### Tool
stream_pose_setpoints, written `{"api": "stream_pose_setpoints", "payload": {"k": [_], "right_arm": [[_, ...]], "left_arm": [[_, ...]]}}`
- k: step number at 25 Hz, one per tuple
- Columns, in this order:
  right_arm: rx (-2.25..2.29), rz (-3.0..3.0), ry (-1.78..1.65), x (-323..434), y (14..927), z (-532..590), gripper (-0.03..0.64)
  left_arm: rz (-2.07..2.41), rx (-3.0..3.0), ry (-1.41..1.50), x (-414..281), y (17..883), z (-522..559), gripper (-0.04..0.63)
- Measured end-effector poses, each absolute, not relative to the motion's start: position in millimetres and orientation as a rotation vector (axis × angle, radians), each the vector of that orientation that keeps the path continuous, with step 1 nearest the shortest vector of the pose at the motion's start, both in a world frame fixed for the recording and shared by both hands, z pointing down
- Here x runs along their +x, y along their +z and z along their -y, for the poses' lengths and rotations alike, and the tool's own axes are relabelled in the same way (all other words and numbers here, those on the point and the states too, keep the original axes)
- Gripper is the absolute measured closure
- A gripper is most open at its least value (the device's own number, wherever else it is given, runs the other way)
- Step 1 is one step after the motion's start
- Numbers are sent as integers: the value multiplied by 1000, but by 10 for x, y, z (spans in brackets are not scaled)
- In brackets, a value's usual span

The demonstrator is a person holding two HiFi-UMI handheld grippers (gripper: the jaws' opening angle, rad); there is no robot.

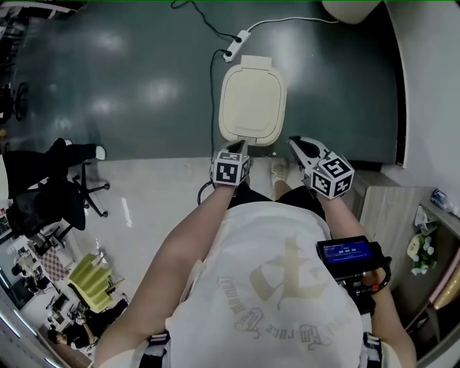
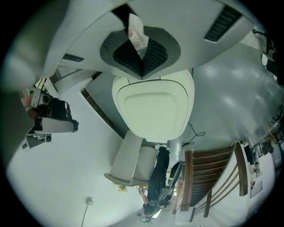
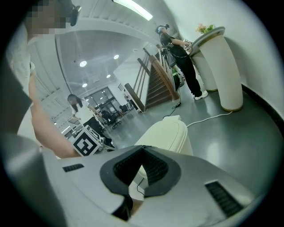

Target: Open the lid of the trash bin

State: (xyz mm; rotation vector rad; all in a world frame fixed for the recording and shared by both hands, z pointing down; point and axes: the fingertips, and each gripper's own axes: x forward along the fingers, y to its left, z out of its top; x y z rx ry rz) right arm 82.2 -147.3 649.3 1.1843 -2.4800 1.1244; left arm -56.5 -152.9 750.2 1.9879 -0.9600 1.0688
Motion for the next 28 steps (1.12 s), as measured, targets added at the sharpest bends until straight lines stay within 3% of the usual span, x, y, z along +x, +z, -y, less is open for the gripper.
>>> {"api": "stream_pose_setpoints", "payload": {"k": [28], "right_arm": [[1225, 2457, 1143, 981, 6621, 1455, 611]], "left_arm": [[925, 1986, 1102, -419, 7670, 1428, 580]]}}
